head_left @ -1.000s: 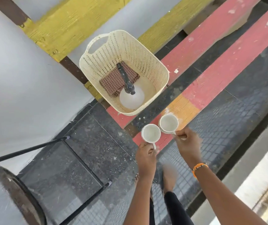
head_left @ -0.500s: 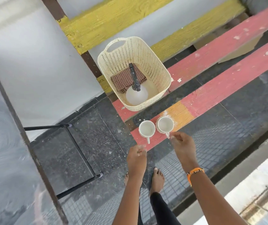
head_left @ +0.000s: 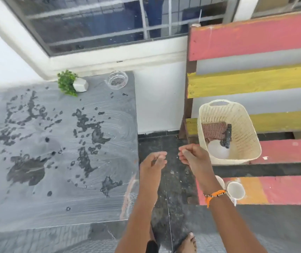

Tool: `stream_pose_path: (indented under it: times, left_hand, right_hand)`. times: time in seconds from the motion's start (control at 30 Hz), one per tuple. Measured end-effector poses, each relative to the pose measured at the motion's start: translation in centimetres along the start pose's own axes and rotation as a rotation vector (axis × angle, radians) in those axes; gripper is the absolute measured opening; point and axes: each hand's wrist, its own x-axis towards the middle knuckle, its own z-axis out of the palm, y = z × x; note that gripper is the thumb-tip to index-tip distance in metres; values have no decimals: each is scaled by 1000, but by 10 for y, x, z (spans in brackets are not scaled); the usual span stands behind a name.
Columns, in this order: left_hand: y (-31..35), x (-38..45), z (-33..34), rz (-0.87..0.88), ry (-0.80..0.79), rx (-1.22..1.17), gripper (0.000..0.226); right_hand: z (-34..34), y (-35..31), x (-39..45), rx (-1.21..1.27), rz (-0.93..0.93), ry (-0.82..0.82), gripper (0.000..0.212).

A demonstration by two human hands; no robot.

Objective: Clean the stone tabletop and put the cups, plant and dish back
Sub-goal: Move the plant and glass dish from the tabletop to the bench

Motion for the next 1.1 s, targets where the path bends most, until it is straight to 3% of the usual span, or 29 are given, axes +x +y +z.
stream_pose_path:
  times: [0.23,0.37,0.5,0.8,0.9,1.1]
  left_hand:
    - [40,51,-96,30,223,-88,29]
    - [47,96,-147,-9,293,-90,19]
    - [58,145,-187,-38,263,-83,11]
    - [98,269,-234,78,21,544,59]
    - [104,297,-235,115,16,697,68]
    - [116,339,-231,166,38,952,76]
  right_hand:
    - [97,-57,22,-155,-84,-228,16]
    - [160,-80,46,-171,-90,-260,15]
    - [215,-101,86,-242,-89,-238,16]
    - [290,-137,182,-483,-177,-41,47]
    - [298,-137,199,-569,-108,-29,61]
    - [304,-133,210,-718,-38,9,62]
